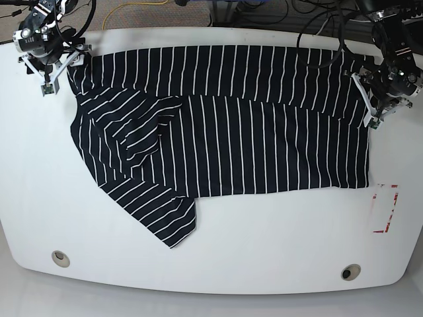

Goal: Layout the t-shirt on the table in an organized manner, then fold the t-shirt properly
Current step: 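Pull the flap toward the shirt edge with the right gripper and release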

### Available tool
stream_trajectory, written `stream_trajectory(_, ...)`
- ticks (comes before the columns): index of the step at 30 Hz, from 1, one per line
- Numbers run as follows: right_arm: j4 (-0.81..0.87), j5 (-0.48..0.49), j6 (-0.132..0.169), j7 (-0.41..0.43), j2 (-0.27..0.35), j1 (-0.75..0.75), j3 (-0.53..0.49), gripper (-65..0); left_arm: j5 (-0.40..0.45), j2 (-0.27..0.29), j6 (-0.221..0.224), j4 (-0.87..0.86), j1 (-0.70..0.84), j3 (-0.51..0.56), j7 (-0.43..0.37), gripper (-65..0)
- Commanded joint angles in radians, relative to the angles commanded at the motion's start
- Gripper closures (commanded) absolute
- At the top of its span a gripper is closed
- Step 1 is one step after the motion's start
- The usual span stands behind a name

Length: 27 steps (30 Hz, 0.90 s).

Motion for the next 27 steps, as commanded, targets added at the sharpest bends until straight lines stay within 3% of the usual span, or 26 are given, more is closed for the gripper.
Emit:
stream_trajectory(8, -0.107, 0.0, 0.0, 0.06, 0.021, 0.005, -0.003, -43.8, -0.078, 0.048, 0.0, 0.058, 0.049, 0.0, 0.005, -24.6)
stream_trajectory(14, -0.157, 0.008, 0.0, 0.069, 0.031, 0.012, -0.006, -43.3, -0.052, 0.055, 0.0, 0.025, 0.057, 0.028, -0.002, -24.4)
stream_trajectory(22, -0.193, -0.002, 0.0, 0.077, 0.052, 0.025, -0.009, -18.7, 0.051, 0.058, 0.0, -0.081, 0.052, 0.035, -0.012, -24.4)
stream_trajectory(27, -0.193, -0.002, 0.0, 0.077, 0.074, 0.021, -0.009, -11.6, 0.089, 0.041, 0.0, -0.114, 0.055, 0.035, -0.055, -24.4)
